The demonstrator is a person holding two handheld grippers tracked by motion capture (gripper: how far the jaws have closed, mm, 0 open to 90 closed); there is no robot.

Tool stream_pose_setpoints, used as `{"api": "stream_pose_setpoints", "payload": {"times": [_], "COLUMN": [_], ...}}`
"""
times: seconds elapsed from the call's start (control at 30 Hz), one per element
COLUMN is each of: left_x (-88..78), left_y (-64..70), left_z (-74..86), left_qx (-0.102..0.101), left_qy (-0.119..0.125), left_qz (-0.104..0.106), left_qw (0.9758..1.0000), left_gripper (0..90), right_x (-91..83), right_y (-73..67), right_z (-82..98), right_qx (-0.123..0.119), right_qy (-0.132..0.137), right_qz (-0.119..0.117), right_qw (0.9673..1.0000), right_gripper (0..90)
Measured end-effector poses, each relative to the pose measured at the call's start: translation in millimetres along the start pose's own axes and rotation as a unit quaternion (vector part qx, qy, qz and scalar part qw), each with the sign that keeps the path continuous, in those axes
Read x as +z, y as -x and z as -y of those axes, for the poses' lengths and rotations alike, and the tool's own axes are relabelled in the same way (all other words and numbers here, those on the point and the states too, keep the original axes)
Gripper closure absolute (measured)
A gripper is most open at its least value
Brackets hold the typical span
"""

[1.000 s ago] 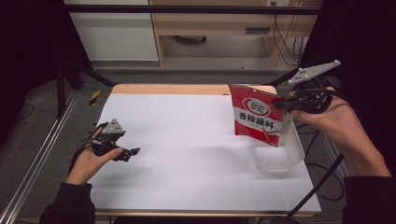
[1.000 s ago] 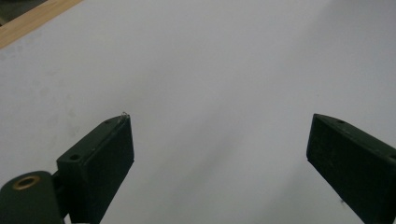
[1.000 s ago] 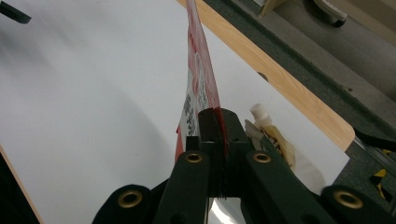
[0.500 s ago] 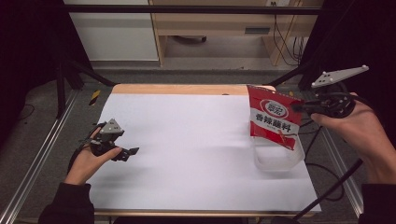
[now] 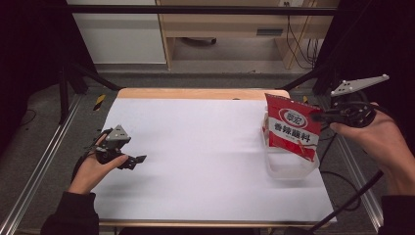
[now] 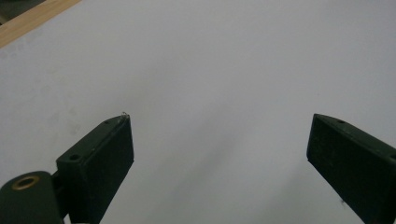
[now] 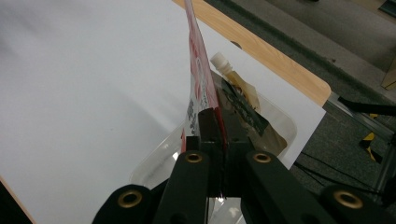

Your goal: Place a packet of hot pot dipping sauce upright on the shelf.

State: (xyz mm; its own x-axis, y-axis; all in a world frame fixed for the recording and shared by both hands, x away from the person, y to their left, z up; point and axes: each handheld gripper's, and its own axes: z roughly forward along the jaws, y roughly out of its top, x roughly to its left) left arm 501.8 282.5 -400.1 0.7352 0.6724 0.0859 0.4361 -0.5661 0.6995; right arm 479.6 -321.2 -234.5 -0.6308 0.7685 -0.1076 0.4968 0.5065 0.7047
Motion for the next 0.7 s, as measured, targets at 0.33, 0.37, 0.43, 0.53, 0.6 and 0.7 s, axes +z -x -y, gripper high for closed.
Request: {"api": "stream_pose_setpoints", "payload": {"times": [0.33,0.37,0.43,0.53,0.6,0.7], "left_x": [-0.8,-0.8,-0.9,-0.5,-0.2,0.1], "left_y": [-0.6,-0.6,-0.4,-0.3,-0.3,-0.4], "left_z": [0.6,0.6,0.6,0.4,0.5,0.6], "left_qx": [-0.002,-0.003,-0.002,-0.001,-0.001,-0.001], "left_qy": [0.002,0.002,0.002,0.000,-0.001,-0.001], "left_qz": [-0.001,0.000,0.000,0.001,0.001,0.001], "left_qw": [1.0000,1.0000,1.0000,1.0000,1.0000,1.0000], "left_gripper": [7.5,7.5,7.5,7.5,7.5,7.5], "right_x": [16.8,17.9,19.5,23.0,25.0,26.5], "right_y": [0.5,0.9,1.0,0.5,0.6,0.7], "right_z": [12.4,13.6,15.9,18.7,20.1,21.1], "right_qx": [0.012,0.011,0.015,0.019,0.019,0.021], "right_qy": [-0.005,-0.004,-0.005,-0.006,-0.006,-0.006], "right_qz": [-0.007,-0.007,-0.009,-0.011,-0.013,-0.014], "right_qw": [0.9999,0.9999,0.9998,0.9997,0.9997,0.9997], "right_gripper": [90.0,90.0,90.0,90.0,90.0,90.0]}}
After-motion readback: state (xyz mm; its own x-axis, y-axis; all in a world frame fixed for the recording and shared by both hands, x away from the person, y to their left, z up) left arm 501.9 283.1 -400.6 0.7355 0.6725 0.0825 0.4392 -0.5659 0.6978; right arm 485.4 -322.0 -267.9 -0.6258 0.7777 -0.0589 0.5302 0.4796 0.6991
